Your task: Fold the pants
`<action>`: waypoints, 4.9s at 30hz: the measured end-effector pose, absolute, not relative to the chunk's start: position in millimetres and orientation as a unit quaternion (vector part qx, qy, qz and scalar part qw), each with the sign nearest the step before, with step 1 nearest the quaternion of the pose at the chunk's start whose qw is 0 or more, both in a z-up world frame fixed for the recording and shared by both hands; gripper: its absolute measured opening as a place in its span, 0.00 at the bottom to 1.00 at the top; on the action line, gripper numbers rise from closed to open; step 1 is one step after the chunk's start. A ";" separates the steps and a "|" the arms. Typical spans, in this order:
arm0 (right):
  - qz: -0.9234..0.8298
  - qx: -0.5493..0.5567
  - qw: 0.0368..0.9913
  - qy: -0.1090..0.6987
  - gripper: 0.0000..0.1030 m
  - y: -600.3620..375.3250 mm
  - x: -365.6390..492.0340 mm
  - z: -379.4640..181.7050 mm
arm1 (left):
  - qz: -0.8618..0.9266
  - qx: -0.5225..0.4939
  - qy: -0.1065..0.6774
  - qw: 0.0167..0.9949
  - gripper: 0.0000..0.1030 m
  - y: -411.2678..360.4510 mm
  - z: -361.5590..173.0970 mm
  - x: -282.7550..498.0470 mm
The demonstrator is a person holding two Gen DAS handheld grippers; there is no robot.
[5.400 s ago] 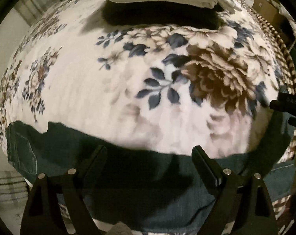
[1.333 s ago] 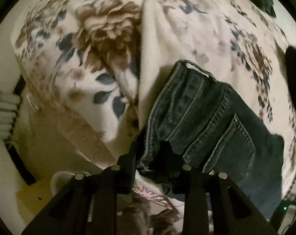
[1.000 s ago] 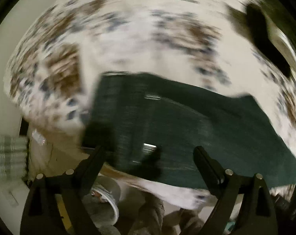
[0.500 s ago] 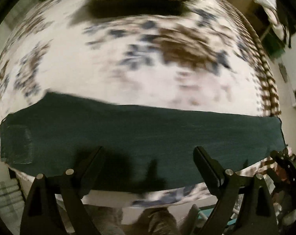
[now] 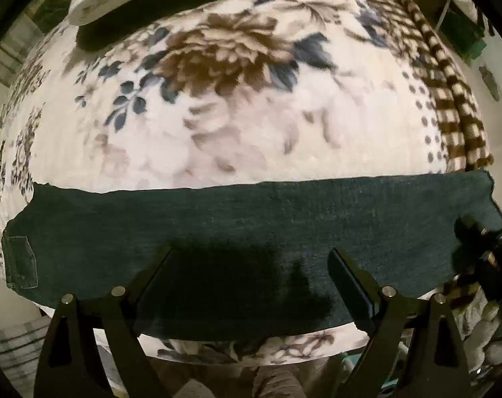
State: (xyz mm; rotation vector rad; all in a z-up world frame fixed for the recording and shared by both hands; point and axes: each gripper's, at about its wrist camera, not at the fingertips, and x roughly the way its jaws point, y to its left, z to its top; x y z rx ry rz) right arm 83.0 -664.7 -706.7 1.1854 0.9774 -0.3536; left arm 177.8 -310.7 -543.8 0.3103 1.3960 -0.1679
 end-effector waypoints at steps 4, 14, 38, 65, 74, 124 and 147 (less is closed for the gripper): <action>-0.122 0.541 0.715 0.425 0.22 -670.8 96.3 -714.3 | -0.068 0.153 0.644 0.747 0.89 -316.4 -552.8 179.1; -0.168 0.535 0.703 0.438 0.19 -674.4 105.9 -722.7 | -0.070 0.146 0.656 0.737 0.89 -325.7 -558.5 182.0; -0.106 0.323 0.828 0.446 0.07 -455.8 151.5 -524.1 | -0.023 0.012 0.649 0.760 0.89 -127.2 -493.0 206.3; 0.055 0.259 0.740 0.618 0.71 -257.1 130.4 -608.7 | -0.056 -0.204 0.693 0.689 0.89 21.5 -534.5 216.9; 0.074 0.296 0.723 0.620 0.72 -267.6 139.0 -625.2 | -0.033 -0.195 0.722 0.663 0.88 21.2 -578.4 216.8; -0.119 0.091 0.802 0.578 0.98 -210.5 145.8 -534.7 | -0.003 -0.032 0.596 0.802 0.98 52.3 -443.3 192.9; -0.076 0.119 0.758 0.637 0.98 -101.3 187.9 -593.7 | 0.132 -0.516 0.490 0.690 0.66 321.4 -603.3 159.7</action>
